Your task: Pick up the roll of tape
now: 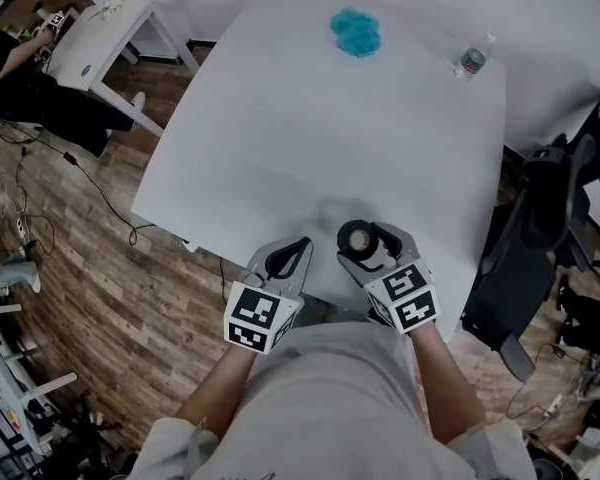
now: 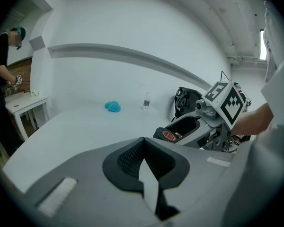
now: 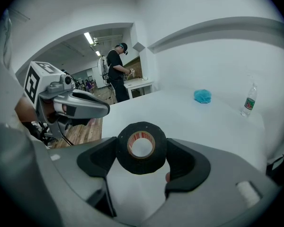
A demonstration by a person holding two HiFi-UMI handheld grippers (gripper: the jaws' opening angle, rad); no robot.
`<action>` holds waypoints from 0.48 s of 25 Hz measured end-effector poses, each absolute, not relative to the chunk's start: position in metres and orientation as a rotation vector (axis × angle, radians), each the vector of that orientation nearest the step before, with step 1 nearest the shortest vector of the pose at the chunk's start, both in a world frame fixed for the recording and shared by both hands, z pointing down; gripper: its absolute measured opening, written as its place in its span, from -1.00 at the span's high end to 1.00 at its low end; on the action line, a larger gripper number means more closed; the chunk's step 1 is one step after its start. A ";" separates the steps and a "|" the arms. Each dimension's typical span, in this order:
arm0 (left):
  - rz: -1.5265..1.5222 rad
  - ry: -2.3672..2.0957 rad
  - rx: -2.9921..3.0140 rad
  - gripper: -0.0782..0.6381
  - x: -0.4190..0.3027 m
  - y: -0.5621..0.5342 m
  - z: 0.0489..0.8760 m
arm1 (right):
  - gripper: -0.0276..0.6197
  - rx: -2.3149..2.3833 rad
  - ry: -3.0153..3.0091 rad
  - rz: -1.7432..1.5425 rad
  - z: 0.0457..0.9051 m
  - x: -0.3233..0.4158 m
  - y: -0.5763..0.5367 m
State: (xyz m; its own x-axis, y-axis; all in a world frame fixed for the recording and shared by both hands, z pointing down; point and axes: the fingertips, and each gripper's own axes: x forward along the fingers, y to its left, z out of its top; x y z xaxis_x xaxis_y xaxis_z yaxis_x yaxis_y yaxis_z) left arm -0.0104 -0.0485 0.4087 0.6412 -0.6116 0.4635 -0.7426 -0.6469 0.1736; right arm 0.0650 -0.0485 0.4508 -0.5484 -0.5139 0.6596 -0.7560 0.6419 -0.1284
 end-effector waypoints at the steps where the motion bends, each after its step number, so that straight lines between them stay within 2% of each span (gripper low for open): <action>1: 0.523 -1.081 2.516 0.73 -0.011 -0.049 0.407 | -0.12 0.987 -2.278 0.542 0.450 0.065 -0.049; 12: 0.498 -1.117 2.523 0.73 -0.023 -0.050 0.395 | -0.12 0.989 -2.299 0.524 0.436 0.057 -0.052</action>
